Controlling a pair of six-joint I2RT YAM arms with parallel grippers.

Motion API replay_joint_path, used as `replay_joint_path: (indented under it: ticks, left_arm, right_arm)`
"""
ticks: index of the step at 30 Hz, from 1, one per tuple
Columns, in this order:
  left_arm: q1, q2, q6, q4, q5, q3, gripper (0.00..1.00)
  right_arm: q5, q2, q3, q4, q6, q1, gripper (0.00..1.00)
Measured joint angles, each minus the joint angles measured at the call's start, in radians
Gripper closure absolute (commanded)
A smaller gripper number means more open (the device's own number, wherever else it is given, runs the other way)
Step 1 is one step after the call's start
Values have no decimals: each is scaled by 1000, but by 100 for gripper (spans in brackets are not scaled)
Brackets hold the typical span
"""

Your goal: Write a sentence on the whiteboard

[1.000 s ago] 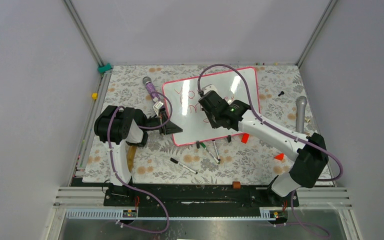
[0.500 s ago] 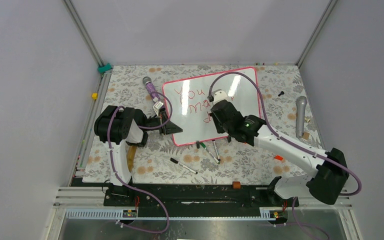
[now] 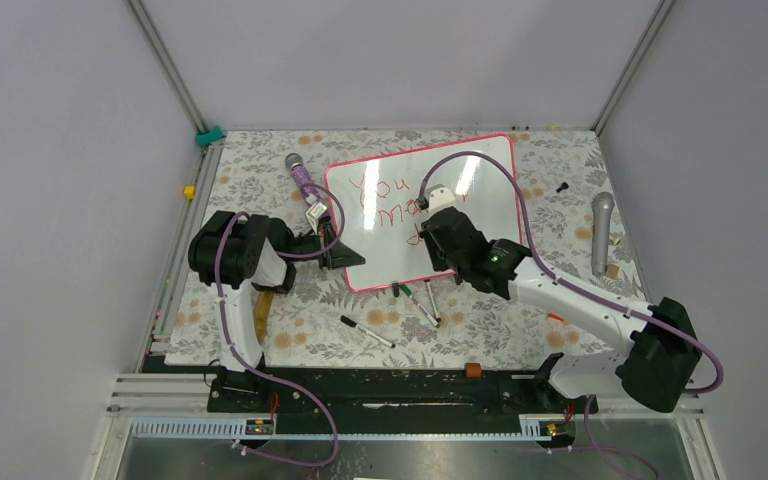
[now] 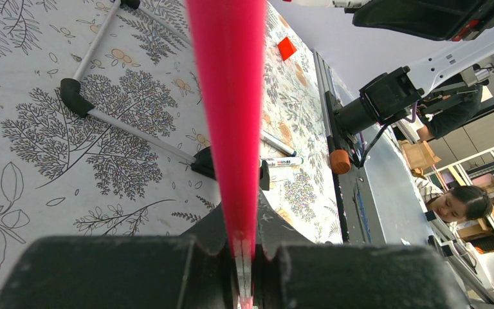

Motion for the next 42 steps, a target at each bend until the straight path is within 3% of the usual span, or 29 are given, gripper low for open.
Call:
replay_joint_path:
  ticks: [42]
  left_arm:
    - [0, 0, 0, 0, 0, 0, 100]
  right_arm:
    - [27, 84, 27, -14, 58, 0, 100]
